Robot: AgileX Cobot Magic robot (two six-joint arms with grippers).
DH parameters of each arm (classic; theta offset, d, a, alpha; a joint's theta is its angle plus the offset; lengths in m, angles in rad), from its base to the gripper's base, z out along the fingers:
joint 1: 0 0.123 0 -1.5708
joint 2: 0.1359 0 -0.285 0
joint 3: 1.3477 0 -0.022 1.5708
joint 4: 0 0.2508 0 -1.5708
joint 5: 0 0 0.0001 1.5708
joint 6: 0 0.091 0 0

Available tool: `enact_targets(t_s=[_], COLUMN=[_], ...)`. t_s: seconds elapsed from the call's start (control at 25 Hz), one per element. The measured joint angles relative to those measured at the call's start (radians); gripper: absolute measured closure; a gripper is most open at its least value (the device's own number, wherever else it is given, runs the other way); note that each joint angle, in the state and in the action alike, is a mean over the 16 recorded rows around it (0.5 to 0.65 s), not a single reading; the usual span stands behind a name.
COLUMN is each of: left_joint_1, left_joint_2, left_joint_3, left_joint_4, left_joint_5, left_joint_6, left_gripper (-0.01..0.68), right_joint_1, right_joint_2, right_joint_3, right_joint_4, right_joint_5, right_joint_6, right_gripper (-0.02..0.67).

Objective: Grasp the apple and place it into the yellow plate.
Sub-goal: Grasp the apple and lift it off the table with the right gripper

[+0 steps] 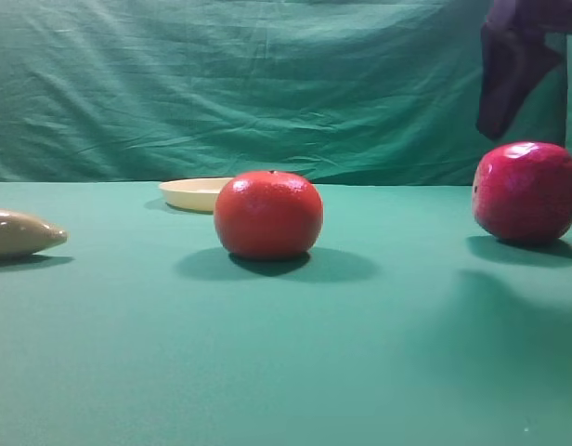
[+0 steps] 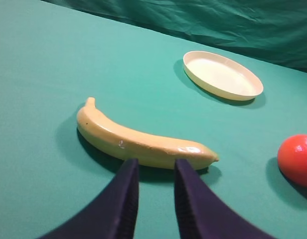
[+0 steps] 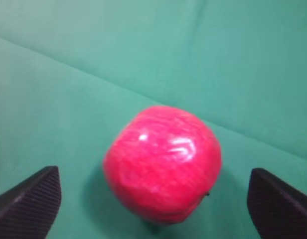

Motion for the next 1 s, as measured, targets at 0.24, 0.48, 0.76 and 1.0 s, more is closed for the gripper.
enact_targets(t_s=[0.24,0.48,0.76,1.0], left_joint_1=[0.0,0.0,0.0,0.0], left_joint_2=[0.0,0.0,0.0,0.0], left_joint_3=[0.0,0.0,0.0,0.0], left_joint_4=[0.0,0.0,0.0,0.0], left_joint_5=[0.0,0.0,0.0,0.0], left_joint_6=[0.0,0.0,0.0,0.0], left_gripper=[0.516,0.516,0.516,0.516], right_joint_1=[-0.001,0.001,0.019,0.091], right_joint_2=[0.06,0.083,0.093,0.159], right_joint_3=[-0.004,-0.056,-0.224,-0.441], right_joint_4=[0.018,0.027,0.056,0.086], right_joint_5=[-0.061,-0.073,-0.04,-0.032], right_joint_6=[0.001,0.0,-0.01,-0.061], right_gripper=[0.049,0.092,0.116,0.116])
